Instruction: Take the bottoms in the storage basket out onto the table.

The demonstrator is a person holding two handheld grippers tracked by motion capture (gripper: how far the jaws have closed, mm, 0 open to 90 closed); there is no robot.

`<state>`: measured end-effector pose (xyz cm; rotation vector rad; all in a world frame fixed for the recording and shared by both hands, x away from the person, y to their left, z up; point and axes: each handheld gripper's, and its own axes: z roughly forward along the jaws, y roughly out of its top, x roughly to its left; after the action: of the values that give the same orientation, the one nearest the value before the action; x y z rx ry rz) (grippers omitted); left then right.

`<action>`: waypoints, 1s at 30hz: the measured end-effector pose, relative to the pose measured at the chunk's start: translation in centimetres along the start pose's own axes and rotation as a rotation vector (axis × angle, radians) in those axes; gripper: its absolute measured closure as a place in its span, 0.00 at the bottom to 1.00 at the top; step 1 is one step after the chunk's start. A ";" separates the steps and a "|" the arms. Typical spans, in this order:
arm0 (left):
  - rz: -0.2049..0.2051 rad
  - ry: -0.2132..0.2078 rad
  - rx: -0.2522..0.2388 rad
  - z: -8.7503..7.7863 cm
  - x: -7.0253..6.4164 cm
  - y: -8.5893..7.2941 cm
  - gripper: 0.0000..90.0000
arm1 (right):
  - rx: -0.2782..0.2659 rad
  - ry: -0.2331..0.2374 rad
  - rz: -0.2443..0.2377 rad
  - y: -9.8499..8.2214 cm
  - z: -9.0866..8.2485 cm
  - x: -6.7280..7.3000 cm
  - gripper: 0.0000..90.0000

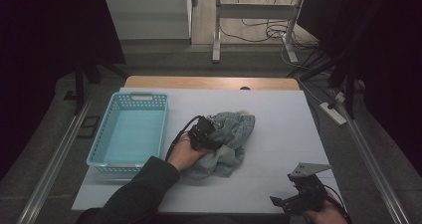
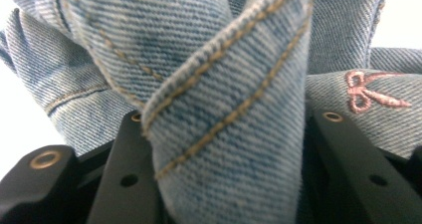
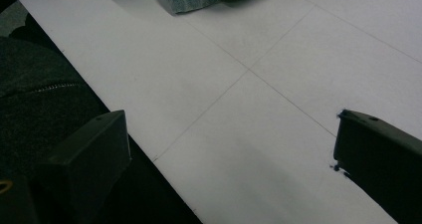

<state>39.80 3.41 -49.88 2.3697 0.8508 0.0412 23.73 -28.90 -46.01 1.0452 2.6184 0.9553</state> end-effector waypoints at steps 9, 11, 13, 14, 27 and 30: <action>-0.021 -0.003 -0.016 0.5 0.0 -0.4 0.60 | 0.003 0.004 -0.001 0.0 0.0 0.0 0.01; -0.021 0.000 -0.014 0.4 0.0 -0.3 0.60 | 0.003 0.004 -0.003 0.0 0.1 0.0 0.01; -0.020 0.002 -0.013 0.4 -0.1 -0.3 0.59 | 0.004 0.005 -0.006 0.0 0.1 0.0 0.01; -0.020 0.004 -0.011 0.4 -0.1 -0.2 0.58 | 0.004 0.005 -0.006 0.0 0.1 0.1 0.01; 0.004 0.029 -0.019 0.1 -0.4 0.1 0.39 | 0.000 0.008 -0.010 0.0 0.0 0.1 0.01; 0.000 0.022 -0.021 -0.1 -0.4 0.2 0.36 | 0.001 0.009 -0.010 0.0 0.0 0.1 0.01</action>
<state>39.58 3.08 -49.66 2.3531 0.8570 0.0767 23.67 -28.84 -46.01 1.0291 2.6291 0.9586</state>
